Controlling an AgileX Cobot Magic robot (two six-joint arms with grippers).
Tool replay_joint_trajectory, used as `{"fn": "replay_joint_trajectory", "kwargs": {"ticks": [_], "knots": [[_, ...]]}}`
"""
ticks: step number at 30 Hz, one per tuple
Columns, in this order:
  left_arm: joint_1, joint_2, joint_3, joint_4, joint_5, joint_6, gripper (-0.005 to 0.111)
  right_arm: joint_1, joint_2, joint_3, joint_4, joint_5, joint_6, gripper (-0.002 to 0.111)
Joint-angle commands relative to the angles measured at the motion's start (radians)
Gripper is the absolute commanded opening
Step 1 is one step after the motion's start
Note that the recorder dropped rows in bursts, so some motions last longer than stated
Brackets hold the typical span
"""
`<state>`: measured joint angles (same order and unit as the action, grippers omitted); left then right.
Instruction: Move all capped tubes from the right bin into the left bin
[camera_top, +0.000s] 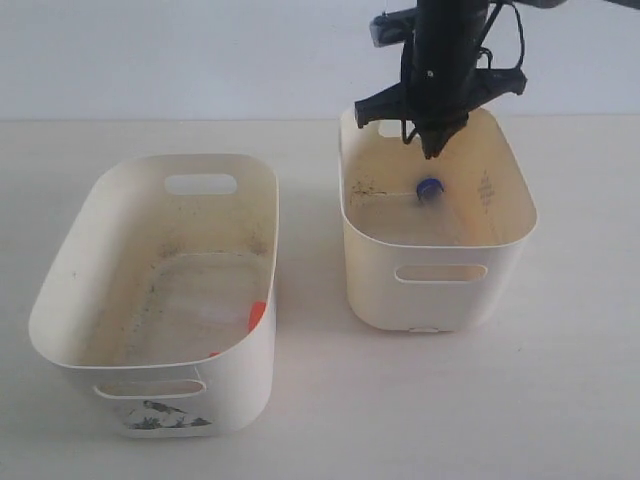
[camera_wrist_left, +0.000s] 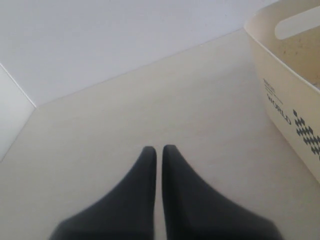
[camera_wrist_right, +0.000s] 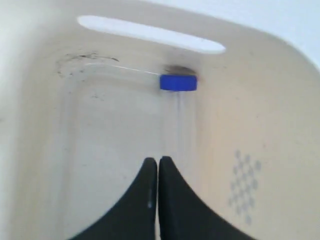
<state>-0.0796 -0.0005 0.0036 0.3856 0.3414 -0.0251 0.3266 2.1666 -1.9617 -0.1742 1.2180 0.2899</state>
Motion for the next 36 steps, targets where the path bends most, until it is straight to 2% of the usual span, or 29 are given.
{"fn": "replay_joint_trajectory", "kwargs": {"ticks": [1,12,18,36], "knots": [[-0.005,0.000,-0.004,-0.003,-0.005,-0.010,0.004,0.032,-0.004,-0.015,0.052,0.003,-0.017,0.000],[-0.005,0.000,-0.004,-0.003,-0.005,-0.010,0.004,0.034,0.054,-0.015,0.098,0.003,-0.025,0.000],[-0.005,0.000,-0.004,-0.003,-0.005,-0.010,0.004,-0.030,0.054,-0.015,0.279,0.003,-0.064,0.000],[-0.005,0.000,-0.004,-0.003,-0.005,-0.010,0.004,-0.081,0.115,-0.015,0.312,0.003,-0.072,0.000]]}}
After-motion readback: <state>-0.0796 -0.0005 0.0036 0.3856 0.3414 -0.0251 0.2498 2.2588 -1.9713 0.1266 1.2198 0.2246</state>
